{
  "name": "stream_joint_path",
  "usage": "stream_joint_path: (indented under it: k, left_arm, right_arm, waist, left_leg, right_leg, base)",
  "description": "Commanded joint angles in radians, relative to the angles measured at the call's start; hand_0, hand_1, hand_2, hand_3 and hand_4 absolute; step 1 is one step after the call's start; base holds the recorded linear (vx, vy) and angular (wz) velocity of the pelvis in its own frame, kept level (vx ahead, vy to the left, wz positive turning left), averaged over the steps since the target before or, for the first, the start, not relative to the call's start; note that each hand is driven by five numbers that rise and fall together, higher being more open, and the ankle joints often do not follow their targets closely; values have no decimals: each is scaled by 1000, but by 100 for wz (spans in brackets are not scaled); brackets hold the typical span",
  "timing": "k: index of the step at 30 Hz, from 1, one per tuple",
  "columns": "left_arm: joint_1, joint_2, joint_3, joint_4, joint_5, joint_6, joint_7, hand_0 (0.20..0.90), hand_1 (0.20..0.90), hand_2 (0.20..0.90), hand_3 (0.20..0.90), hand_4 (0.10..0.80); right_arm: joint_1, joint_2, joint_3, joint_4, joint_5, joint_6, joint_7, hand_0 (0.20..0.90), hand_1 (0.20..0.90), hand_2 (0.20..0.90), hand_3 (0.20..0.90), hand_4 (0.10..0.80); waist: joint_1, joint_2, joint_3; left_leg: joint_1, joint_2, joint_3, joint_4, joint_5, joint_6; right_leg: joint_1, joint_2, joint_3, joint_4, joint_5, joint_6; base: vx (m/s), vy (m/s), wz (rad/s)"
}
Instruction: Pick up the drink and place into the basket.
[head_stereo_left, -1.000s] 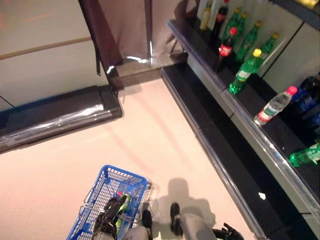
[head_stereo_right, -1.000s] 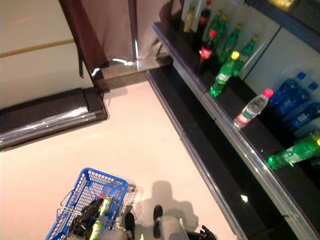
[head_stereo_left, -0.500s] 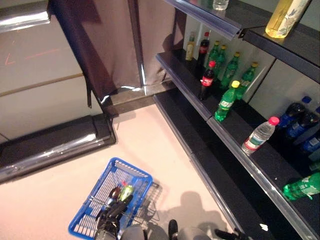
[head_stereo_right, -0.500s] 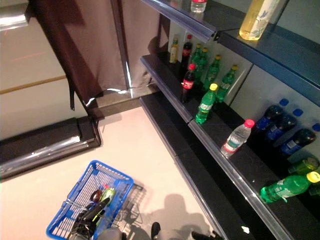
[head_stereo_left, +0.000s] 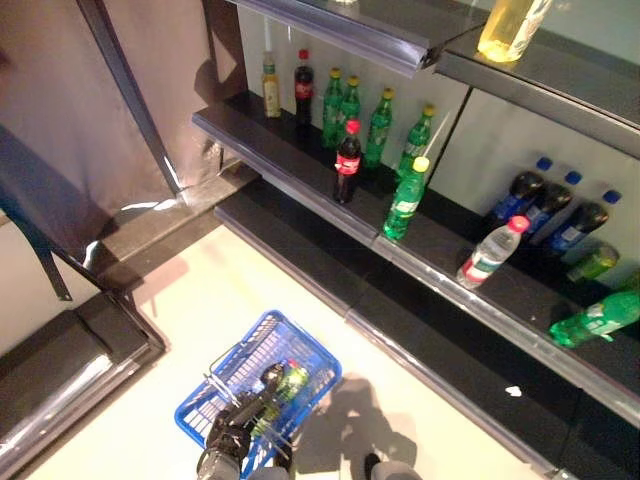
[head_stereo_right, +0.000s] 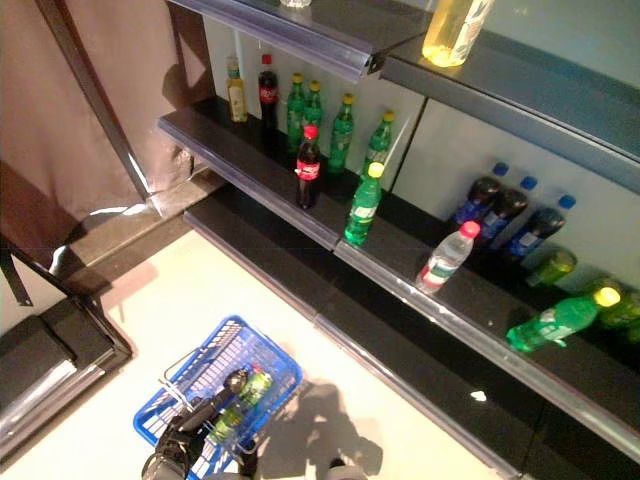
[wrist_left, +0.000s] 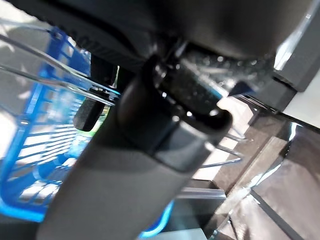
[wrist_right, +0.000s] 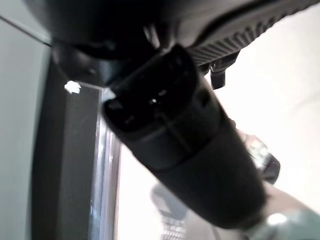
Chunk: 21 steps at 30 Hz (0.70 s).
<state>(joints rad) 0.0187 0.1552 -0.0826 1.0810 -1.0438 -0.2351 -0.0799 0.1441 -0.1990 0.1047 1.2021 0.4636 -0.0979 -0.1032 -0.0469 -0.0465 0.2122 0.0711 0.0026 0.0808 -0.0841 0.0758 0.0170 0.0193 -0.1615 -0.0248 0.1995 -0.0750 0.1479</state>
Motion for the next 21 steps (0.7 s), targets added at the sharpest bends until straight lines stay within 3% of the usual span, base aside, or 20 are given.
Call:
stream_joint_path:
  k: [1, 2, 7, 9, 12, 15, 16, 17, 18, 20, 21]
  left_arm:
    - [5, 90, 66, -159, -14, -121, -65, 300, 300, 300, 200, 100]
    - [-5, 92, 57, -159, -7, -122, -64, 300, 300, 300, 200, 100]
    - [-10, 65, 52, -140, 2, -115, -22, 300, 300, 300, 200, 100]
    - [-11, 53, 54, -118, 7, -110, -21, 300, 300, 300, 200, 100]
    - [-24, 25, 40, -73, 40, -95, 2, 300, 300, 300, 200, 100]
    - [-33, -1, 60, -49, 11, -99, 15, 300, 300, 300, 200, 100]
    - [-34, -9, 70, -45, 6, -95, 17, 300, 300, 300, 200, 100]
    - [-34, -10, 72, -45, 5, -93, 15, 300, 300, 300, 200, 100]
    - [-29, -10, 70, -41, -4, -91, 3, 300, 300, 300, 200, 100]
    - [-17, -11, 63, -29, -13, -97, -11, 300, 300, 300, 200, 100]
    - [-10, -15, 62, -16, -23, -104, -18, 300, 300, 300, 200, 100]
  right_arm:
    - [-31, -28, 55, -61, -7, -41, -14, 900, 900, 900, 900, 800]
    - [-39, -27, 53, -68, 35, -24, -18, 900, 900, 900, 900, 800]
    - [-42, -27, 66, -57, 36, -25, -16, 900, 900, 900, 900, 800]
    - [-42, -30, 69, -49, 39, -31, -11, 900, 900, 900, 900, 800]
    - [-47, -28, 68, -30, 30, -26, -2, 900, 900, 900, 900, 800]
    - [-62, -25, 90, -25, -25, -10, 10, 900, 900, 900, 900, 800]
    - [-67, -30, 114, -35, -68, 6, 10, 900, 900, 900, 900, 800]
    - [-69, -31, 120, -39, -77, 10, 10, 900, 900, 900, 900, 800]
    - [-80, -41, 144, -48, -83, 22, 7, 900, 900, 900, 900, 800]
    - [-97, -50, 163, -50, -82, 29, 12, 900, 900, 900, 900, 800]
    - [-107, -53, 164, -43, -87, 23, 18, 900, 900, 900, 900, 800]
  waist:
    - [46, 30, -28]
    - [45, 27, -32]
    - [46, 6, -52]
    - [44, -1, -61]
    - [32, -7, -75]
    - [40, -36, -70]
    - [53, -44, -55]
    - [57, -47, -54]
    - [75, -42, -33]
    - [94, -35, -21]
    - [98, -32, -20]
  left_leg:
    - [-34, 66, 93, 78, -74, -46]
    - [-34, 57, 117, 78, -78, -46]
    - [-25, 12, 141, 74, -84, -41]
    - [-23, -1, 149, 77, -87, -43]
    - [-44, -12, 133, 140, -103, -43]
    - [-109, -8, 141, 340, -126, -55]
    - [-185, -10, 110, 518, -93, -62]
    - [-209, -15, 100, 552, -78, -64]
    - [-268, -26, 45, 619, -59, -64]
    - [-272, -23, -13, 525, -40, -60]
    - [-243, 5, -23, 427, -35, -59]
  right_leg:
    - [-79, 38, -132, 62, 54, 7]
    - [-62, 72, -154, 24, 30, -19]
    - [-14, 129, -176, -83, 32, -59]
    - [4, 139, -174, -130, 46, -66]
    - [20, 155, -120, -160, 56, -86]
    - [48, 126, -126, -194, 74, -102]
    - [56, 123, -122, -191, 76, -119]
    - [51, 120, -123, -186, 77, -122]
    - [53, 126, -101, -167, 72, -126]
    - [62, 137, -70, -160, 62, -119]
    - [70, 142, -55, -163, 58, -112]
  base:
    - [65, 144, -127]
    - [50, 98, -86]
    - [74, 50, -3]
    - [89, 1, -13]
    - [64, -39, -13]
    - [65, -103, -3]
    - [68, -106, -18]
    - [56, -39, -16]
    - [71, 68, -9]
    - [136, 151, -17]
    - [209, 227, -37]
